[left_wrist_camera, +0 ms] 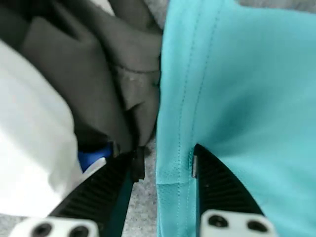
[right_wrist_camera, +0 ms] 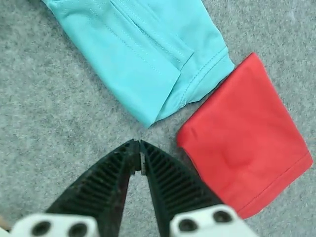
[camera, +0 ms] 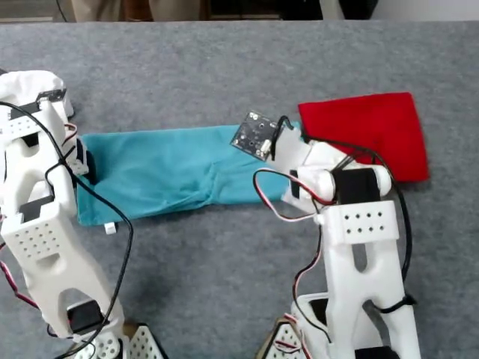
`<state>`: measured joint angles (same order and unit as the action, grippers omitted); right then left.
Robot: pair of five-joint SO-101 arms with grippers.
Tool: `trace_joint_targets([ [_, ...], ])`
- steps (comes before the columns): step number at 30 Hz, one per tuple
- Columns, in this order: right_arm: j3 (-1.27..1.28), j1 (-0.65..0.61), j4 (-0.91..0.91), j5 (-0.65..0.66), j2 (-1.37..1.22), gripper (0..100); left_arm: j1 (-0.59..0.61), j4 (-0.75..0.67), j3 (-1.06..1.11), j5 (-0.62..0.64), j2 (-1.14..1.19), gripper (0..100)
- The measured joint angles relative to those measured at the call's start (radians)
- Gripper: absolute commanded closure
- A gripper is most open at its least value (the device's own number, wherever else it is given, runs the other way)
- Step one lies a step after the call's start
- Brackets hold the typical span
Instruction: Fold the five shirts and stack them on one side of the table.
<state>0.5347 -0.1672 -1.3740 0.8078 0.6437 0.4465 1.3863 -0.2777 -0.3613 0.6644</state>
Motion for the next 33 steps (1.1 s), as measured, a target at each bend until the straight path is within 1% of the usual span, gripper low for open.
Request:
trace_joint_targets([
  [3, 0.000, 0.000, 0.000, 0.000, 0.000, 99.6, -0.009, 0.000, 0.002, 0.000, 0.003, 98],
  [7, 0.000, 0.000, 0.000, 0.000, 0.000, 99.6, -0.051, 0.000, 0.005, 0.000, 0.005, 98],
  [12, -0.003, 0.000, 0.000, 0.000, 0.000, 99.6, -0.074, 0.000, 0.006, 0.000, 0.005, 98],
  [14, -0.029, 0.000, 0.000, 0.000, 0.000, 99.6, -0.084, 0.000, 0.006, 0.000, 0.003, 98],
  [17, -0.118, 0.020, 0.000, -0.046, 0.000, 99.6, -0.110, 0.018, -0.002, 0.000, 0.006, 98],
  [21, -0.285, 0.095, 0.025, -0.118, 0.000, 99.6, -0.161, 0.124, -0.075, -0.002, 0.011, 98],
  [27, -0.457, 0.276, 0.163, -0.279, 0.003, 99.6, -0.284, 0.316, -0.255, 0.000, 0.018, 98],
  [30, -0.482, 0.364, 0.232, -0.365, 0.003, 99.6, -0.338, 0.351, -0.351, 0.025, 0.018, 98],
  [33, -0.483, 0.422, 0.281, -0.413, 0.003, 99.6, -0.379, 0.361, -0.430, 0.074, 0.018, 98],
])
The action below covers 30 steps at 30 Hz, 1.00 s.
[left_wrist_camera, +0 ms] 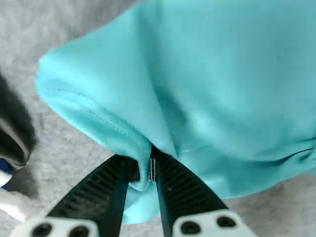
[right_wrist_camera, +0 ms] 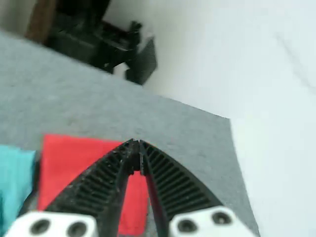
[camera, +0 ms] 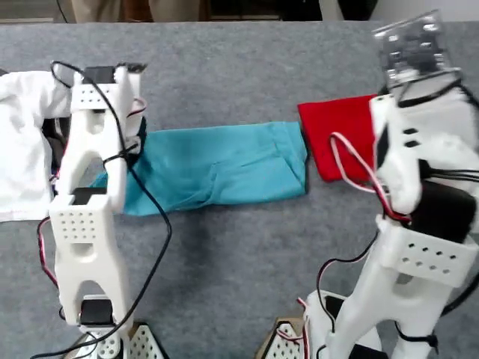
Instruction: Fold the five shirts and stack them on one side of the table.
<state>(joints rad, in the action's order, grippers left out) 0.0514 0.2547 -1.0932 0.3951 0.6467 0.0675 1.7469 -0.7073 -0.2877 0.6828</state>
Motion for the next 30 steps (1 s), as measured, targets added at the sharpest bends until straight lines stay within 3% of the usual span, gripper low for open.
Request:
trace_joint_targets([
  [13, 0.003, 0.169, 0.167, -0.009, 0.002, 99.6, -0.321, 0.000, -0.083, 0.081, 0.000, 98],
  [22, 0.049, 0.180, 0.241, 0.044, 0.002, 99.6, -0.477, 0.000, -0.358, 0.261, 0.002, 98],
  [30, 0.049, 0.216, 0.242, 0.046, 0.002, 99.6, -0.583, -0.089, -0.379, 0.405, 0.005, 98],
])
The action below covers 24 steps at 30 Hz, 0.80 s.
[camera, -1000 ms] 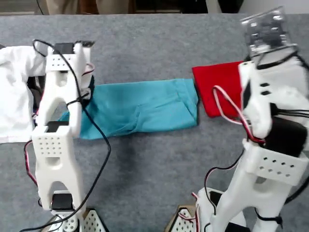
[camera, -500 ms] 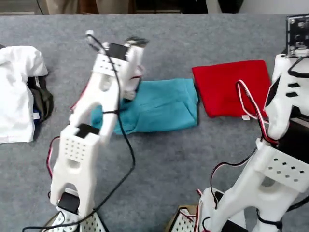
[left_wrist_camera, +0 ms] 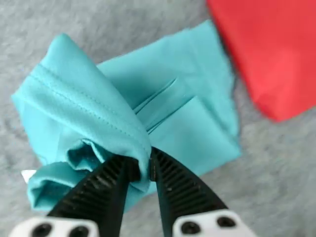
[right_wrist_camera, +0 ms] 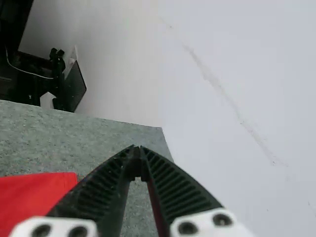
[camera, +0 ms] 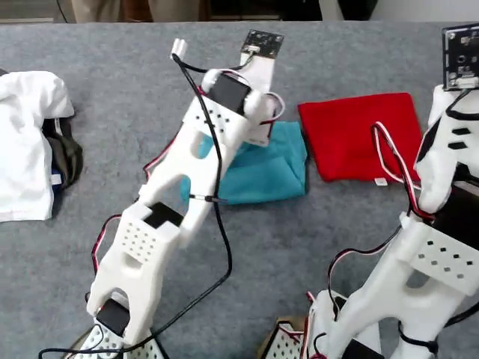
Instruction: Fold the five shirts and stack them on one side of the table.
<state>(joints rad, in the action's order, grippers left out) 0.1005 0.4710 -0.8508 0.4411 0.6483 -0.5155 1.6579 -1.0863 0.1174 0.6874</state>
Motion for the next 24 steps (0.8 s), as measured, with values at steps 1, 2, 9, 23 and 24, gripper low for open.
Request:
trace_joint_targets([
  [1, 0.000, 0.006, 0.000, 0.000, 0.000, 99.6, -0.008, -0.021, 0.012, 0.021, 0.000, 98],
  [2, 0.000, 0.011, 0.000, 0.000, 0.000, 99.6, -0.015, -0.046, 0.026, 0.041, 0.000, 98],
  [9, 0.000, 0.011, 0.008, 0.000, 0.000, 99.6, -0.083, -0.175, 0.103, 0.117, 0.000, 98],
  [23, 0.000, 0.011, 0.008, 0.000, 0.000, 99.6, -0.110, -0.347, 0.216, 0.170, 0.000, 98],
  [24, 0.000, 0.011, 0.008, 0.000, 0.000, 99.6, -0.110, -0.347, 0.218, 0.170, 0.000, 95],
])
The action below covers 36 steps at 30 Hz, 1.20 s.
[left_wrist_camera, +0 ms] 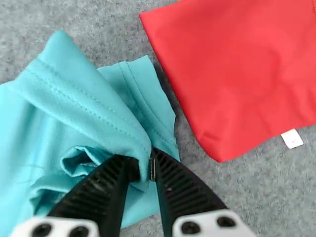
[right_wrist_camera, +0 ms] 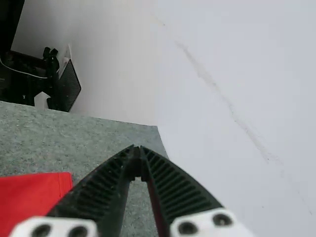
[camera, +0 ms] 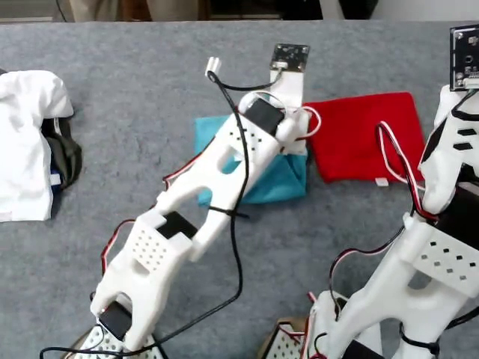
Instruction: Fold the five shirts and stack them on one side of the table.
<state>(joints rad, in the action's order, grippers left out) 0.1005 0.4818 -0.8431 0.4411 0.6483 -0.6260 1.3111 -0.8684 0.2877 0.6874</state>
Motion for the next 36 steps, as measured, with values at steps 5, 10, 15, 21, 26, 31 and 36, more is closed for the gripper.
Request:
trace_joint_targets([
  [5, 0.011, 0.000, 0.000, 0.041, 0.000, 99.5, 0.000, 0.020, 0.000, 0.009, 0.000, 77],
  [10, 0.035, -0.026, 0.002, 0.089, -0.005, 99.5, 0.017, 0.098, -0.055, 0.080, 0.002, 80],
  [15, 0.035, -0.112, -0.041, 0.132, -0.127, 97.4, 0.160, 0.209, -0.264, 0.075, 0.000, 98],
  [21, -0.012, -0.368, -0.216, 0.175, -0.402, 97.6, 0.417, 0.342, -0.348, 0.029, 0.008, 98],
  [26, -0.209, -0.597, -0.402, 0.176, -0.667, 98.8, 0.594, 0.430, -0.344, -0.069, 0.049, 98],
  [31, -0.488, -0.700, -0.531, 0.164, -0.988, 99.5, 0.712, 0.437, -0.241, -0.141, 0.015, 98],
  [36, -0.812, -0.709, -0.729, 0.120, -1.309, 99.5, 0.763, 0.434, 0.009, -0.173, -0.129, 98],
])
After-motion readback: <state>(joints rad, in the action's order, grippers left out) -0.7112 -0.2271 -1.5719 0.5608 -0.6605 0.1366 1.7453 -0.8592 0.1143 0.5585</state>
